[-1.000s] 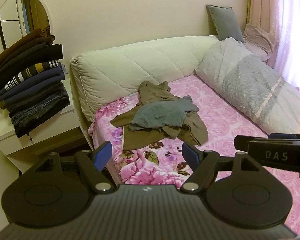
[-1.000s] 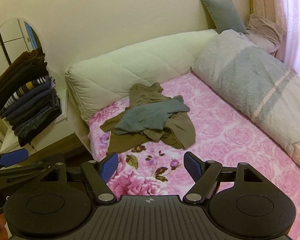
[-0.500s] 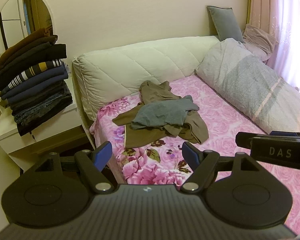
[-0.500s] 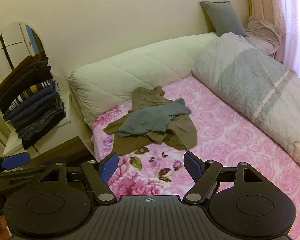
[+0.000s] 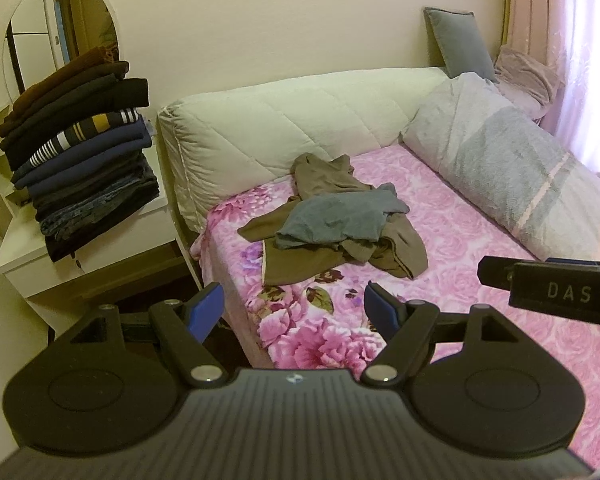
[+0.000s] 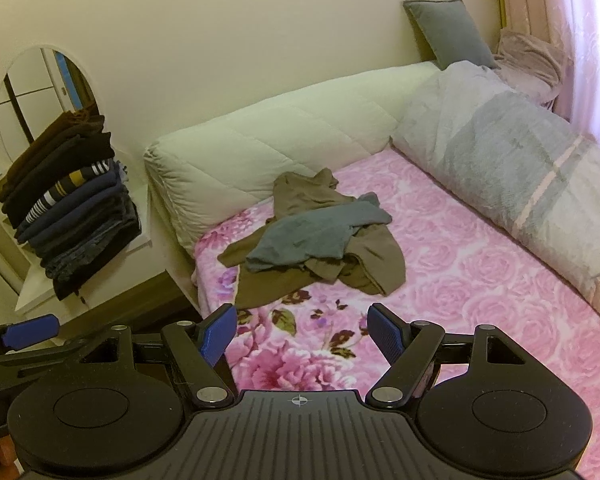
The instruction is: Fold clothes
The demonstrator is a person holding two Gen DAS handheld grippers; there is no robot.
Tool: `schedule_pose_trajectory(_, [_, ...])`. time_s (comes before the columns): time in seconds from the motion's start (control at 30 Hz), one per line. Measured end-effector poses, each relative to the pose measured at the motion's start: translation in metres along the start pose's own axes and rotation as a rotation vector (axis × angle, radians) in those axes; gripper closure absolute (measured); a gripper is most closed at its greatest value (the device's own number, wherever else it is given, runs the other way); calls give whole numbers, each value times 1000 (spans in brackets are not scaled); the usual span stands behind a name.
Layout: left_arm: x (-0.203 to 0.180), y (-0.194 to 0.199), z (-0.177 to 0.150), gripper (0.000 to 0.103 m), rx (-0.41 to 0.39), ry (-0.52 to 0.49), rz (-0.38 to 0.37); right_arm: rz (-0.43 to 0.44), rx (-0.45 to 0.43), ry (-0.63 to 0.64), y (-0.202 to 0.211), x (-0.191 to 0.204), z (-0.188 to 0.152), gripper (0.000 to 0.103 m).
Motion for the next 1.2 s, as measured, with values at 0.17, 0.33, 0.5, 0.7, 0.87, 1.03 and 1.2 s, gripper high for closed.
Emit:
schedule_pose_trajectory(0.17, [3,-4,-2,29,11,3,-3,-2,11,0,-5,3,-2,28])
schedule_pose_trajectory(0.33, [3,-12,-1,29,23,3,-9,-13,25,1,-12,1,-2,28])
schedule_pose_trajectory(0.5, [5,-22,-1,29,38,0,-9,-23,37,-1,-22,2,-1,28])
schedule_pose_trajectory(0.7, [9,-39,6,29,49,-13,-14,-35,49,-8,-38,0,2,28])
schedule_pose_trajectory(0.87, [14,-60,16,29,61,-27,-26,-48,61,-13,-56,2,9,28])
schedule_pose_trajectory(1.03, [15,-91,27,29,86,-38,-43,-67,86,-37,-82,-3,17,28])
schedule_pose_trajectory(1.2, [18,-130,35,29,130,-43,-58,-80,125,-77,-117,-13,24,28])
Point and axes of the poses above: each gripper's, at about its wrist camera, not at the fingertips, and y roughly against the way its jaws point, x to its left, z to its top, the point moved 8 cm from there along -y, roughly the way its jaws point, and after that the axes turned 4 degrees about -x, right-handed, at the moved point
